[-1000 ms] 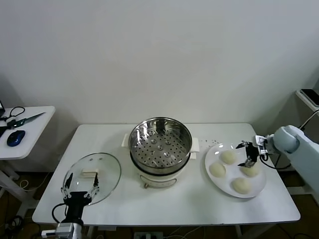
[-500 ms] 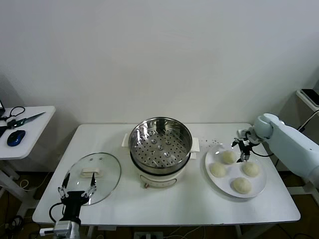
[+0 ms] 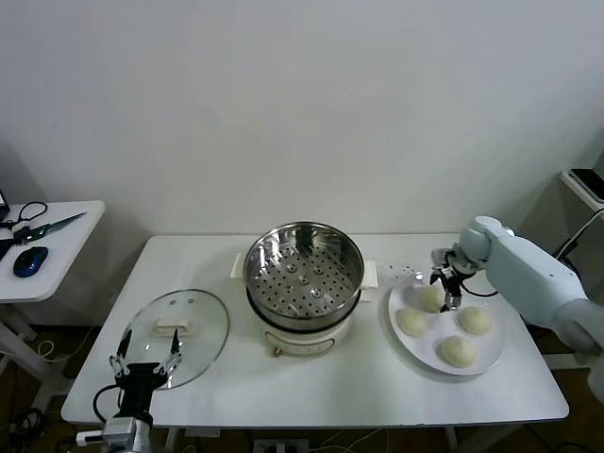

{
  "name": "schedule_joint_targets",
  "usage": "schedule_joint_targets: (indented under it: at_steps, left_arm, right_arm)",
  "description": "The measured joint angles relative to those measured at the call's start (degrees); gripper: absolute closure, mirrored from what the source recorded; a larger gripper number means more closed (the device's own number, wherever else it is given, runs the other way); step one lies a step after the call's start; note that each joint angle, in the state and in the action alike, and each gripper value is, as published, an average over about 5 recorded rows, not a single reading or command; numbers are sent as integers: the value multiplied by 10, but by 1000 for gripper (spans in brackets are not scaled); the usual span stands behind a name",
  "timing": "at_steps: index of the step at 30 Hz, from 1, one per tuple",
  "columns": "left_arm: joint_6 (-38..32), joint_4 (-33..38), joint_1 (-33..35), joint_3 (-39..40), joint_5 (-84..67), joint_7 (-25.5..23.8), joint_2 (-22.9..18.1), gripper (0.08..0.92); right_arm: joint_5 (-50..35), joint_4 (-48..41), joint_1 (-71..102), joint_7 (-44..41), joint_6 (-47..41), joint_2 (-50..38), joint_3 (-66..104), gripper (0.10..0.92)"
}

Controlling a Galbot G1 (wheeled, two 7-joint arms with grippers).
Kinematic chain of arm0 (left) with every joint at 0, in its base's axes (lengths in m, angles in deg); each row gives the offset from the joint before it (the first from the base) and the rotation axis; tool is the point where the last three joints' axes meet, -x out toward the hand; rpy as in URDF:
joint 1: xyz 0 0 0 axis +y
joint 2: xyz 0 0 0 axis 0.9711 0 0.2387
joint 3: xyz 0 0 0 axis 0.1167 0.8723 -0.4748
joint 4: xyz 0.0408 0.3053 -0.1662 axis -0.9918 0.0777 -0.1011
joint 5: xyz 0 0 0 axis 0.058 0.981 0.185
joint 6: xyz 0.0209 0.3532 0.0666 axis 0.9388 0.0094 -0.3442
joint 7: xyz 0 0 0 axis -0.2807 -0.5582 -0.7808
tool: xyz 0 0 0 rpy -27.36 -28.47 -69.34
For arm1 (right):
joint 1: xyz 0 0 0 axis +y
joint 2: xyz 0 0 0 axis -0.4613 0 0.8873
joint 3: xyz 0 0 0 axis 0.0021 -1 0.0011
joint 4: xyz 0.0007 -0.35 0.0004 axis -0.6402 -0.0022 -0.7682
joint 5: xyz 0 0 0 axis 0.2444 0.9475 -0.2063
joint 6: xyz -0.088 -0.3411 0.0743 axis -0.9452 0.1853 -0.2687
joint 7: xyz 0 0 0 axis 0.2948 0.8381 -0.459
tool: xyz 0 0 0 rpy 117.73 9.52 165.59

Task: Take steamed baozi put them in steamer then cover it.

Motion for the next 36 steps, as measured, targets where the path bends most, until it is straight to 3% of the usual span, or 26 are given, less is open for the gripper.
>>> schedule_joint_targets:
  at_steps: [13, 24, 36]
  left_arm:
    - [-2, 0, 5, -1, 0, 2, -3, 177]
    - [-3, 1, 7, -1, -3, 2, -3, 177]
    - [-2, 5, 14, -2, -5, 2, 0, 177]
  right_arm:
    - [9, -15, -6, -14, 11, 9, 7, 305]
    - [-5, 1, -40, -27, 35, 5, -16, 313]
    - [-50, 95, -192, -34, 106, 16, -142, 313]
